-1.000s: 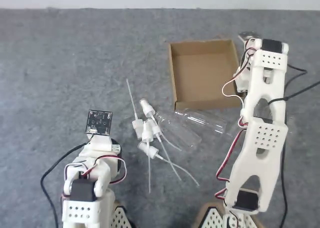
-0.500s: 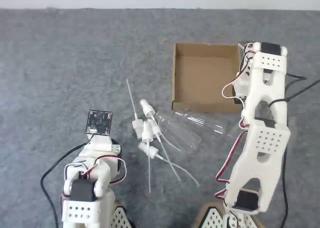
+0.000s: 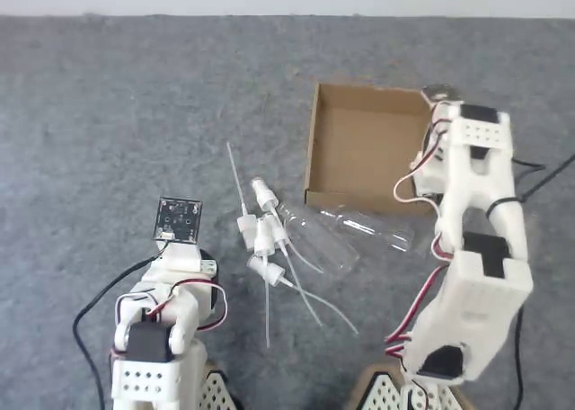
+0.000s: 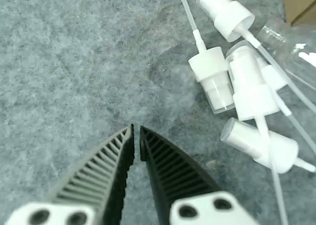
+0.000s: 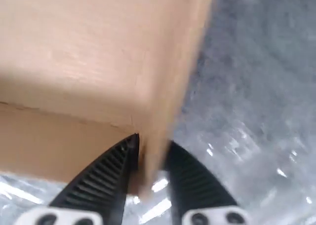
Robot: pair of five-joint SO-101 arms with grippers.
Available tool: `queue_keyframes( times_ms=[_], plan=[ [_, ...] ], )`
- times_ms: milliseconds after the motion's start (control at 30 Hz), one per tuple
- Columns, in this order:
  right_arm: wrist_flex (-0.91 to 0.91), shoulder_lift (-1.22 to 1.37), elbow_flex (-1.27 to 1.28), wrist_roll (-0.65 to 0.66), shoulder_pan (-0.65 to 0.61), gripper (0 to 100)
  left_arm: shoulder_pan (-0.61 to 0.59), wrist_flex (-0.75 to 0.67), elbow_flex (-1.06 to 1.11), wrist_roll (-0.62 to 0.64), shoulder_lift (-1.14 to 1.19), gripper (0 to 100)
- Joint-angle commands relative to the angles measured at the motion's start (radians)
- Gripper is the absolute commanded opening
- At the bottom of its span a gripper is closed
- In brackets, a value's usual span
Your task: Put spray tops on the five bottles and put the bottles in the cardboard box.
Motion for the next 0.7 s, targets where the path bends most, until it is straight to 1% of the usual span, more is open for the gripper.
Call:
queue_keyframes(
  times_ms=[0, 100, 200, 300, 400, 500, 667],
  plan=[
    [-0.068, -0.116, 0.052, -0.008, -0.048, 18.5, -0.003, 0.005, -0.005, 0.002, -0.015, 1],
    [-0.041, -0.142, 0.044, -0.008, -0.058, 23.4, -0.003, 0.005, -0.005, 0.002, -0.015, 1],
    [0.005, -0.185, 0.009, -0.009, -0.042, 22.6, -0.003, 0.005, -0.005, 0.002, -0.015, 1],
    [0.071, -0.248, -0.046, -0.008, 0.001, 21.1, -0.003, 0.005, -0.005, 0.002, -0.015, 1],
    [0.17, -0.328, -0.1, 0.0, 0.076, 19.3, -0.003, 0.005, -0.005, 0.002, -0.015, 1],
    [0.242, -0.423, -0.094, 0.005, 0.17, 19.4, -0.003, 0.005, -0.005, 0.002, -0.015, 1],
    [0.237, -0.549, 0.049, 0.08, 0.289, 19.5, -0.003, 0.005, -0.005, 0.002, -0.015, 1]
  ],
)
